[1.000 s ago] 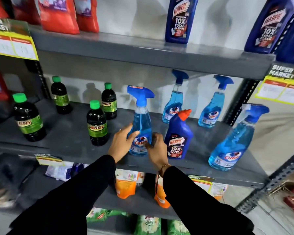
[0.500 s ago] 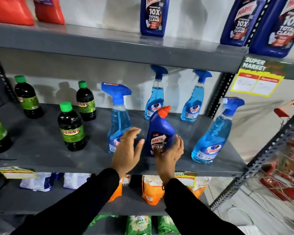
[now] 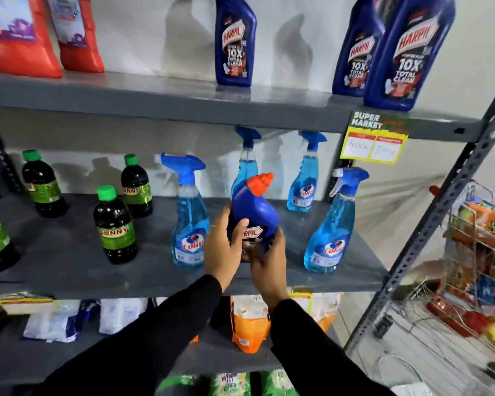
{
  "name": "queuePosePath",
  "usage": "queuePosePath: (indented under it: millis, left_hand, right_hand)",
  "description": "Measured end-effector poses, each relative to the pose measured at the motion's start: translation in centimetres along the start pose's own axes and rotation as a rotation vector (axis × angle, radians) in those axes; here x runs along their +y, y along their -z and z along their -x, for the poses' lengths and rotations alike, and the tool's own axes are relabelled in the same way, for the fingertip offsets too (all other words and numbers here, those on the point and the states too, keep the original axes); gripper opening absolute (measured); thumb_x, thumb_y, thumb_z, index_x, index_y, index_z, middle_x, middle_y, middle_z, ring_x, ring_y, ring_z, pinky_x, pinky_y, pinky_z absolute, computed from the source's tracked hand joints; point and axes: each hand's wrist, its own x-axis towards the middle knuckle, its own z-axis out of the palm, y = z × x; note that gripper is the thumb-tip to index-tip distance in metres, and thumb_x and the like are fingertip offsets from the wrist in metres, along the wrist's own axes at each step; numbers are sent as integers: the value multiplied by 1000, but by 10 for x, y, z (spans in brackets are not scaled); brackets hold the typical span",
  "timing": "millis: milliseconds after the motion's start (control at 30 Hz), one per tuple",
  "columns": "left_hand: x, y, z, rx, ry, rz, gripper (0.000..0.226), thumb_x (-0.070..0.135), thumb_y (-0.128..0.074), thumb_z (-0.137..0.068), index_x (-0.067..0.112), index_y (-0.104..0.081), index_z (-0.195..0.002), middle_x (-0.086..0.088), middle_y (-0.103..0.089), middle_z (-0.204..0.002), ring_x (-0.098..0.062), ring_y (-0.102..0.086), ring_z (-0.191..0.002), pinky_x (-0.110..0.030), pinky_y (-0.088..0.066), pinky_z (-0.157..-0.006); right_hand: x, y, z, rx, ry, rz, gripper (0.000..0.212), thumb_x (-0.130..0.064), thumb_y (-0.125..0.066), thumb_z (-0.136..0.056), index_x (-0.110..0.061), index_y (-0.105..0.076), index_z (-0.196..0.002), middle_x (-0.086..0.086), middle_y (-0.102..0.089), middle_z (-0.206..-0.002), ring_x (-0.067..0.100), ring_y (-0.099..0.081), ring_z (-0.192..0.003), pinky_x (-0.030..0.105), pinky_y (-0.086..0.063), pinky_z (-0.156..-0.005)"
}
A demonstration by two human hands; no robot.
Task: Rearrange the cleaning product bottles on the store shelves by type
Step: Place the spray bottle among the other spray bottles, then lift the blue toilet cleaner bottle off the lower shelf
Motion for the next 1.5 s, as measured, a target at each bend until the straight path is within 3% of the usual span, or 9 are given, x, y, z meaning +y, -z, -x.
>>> queuePosePath:
  millis: [167,400,567,800,1067,1200,1300,1400,1500]
  left_hand:
    - [97,21,-26,263,-124,361,23,39,-57,-83,38,-50,-104,20,-60,-101,5,-58,-93,-11,-46,-79]
    - [210,78,-127,26,-411,444,23,17,-56,-90,36,-52,-101,19,-64,-100,8,-62,-90,-6,-45,-73]
    - [226,79,-208,-29,-327,376,22,7,-55,-89,22,-52,-105,4,-66,-103,6,-61,-85,-8,-48,-68]
    - [197,53,-259,-78,-122,293,22,6,-57,-87,20,-49,-102,-9,-63,-114,-22,-61,-101,-45,-51,-92]
    - [182,46,-264,-88,-81,239,27,11,-53,-91,14,-49,-118,-8,-60,-123,-18,-59,-104,-38,-52,-89]
    - [174,63,-228,267,-484,19,28,23,-46,-95,19,-48,-122,2,-59,-121,-8,-52,-106,-17,-40,-85]
    - [131,72,-178,510,-884,9,19,21,-41,-96,11,-48,-110,-1,-57,-103,-19,-55,-92,-26,-43,-83]
    - [51,72,-122,460,-817,-100,21,25,-39,-96,7,-46,-102,-10,-50,-98,-26,-50,-89,-31,-41,-81]
    - [-25,76,-71,295,-374,-182,31,34,-45,-91,5,-45,-104,-16,-52,-92,-25,-47,-85,-34,-41,-82]
  right_hand:
    - [-80,7,-14,178,327,23,57,-18,-62,-82,-23,-36,-133,-5,-49,-115,10,-47,-108,13,-38,-91]
    - [-209,24,-88,274,497,-45,59,-31,-66,-82,-20,-41,-134,8,-56,-111,8,-50,-100,10,-41,-85]
    - [-251,18,-157,161,380,13,50,-32,-69,-79,-20,-49,-124,13,-65,-108,28,-62,-99,46,-50,-89]
    - [-234,8,-209,79,205,56,35,-22,-72,-78,-13,-58,-108,7,-70,-102,24,-65,-91,29,-47,-76]
    - [-219,4,-218,19,170,56,35,-17,-68,-81,-10,-54,-113,16,-67,-112,31,-63,-101,44,-52,-93]
    - [-206,-1,-182,379,622,123,37,-15,-58,-88,-8,-50,-123,12,-60,-118,12,-51,-109,8,-33,-92]
    - [-158,-22,-136,468,998,110,22,-15,-52,-91,-7,-55,-112,10,-60,-106,14,-52,-102,17,-39,-94]
    - [-82,-55,-80,247,769,109,23,-15,-53,-88,-13,-47,-110,3,-50,-107,18,-47,-101,29,-41,-92]
    - [-12,-82,-31,-90,219,130,46,-8,-61,-85,-9,-40,-126,16,-45,-121,26,-41,-119,37,-33,-106]
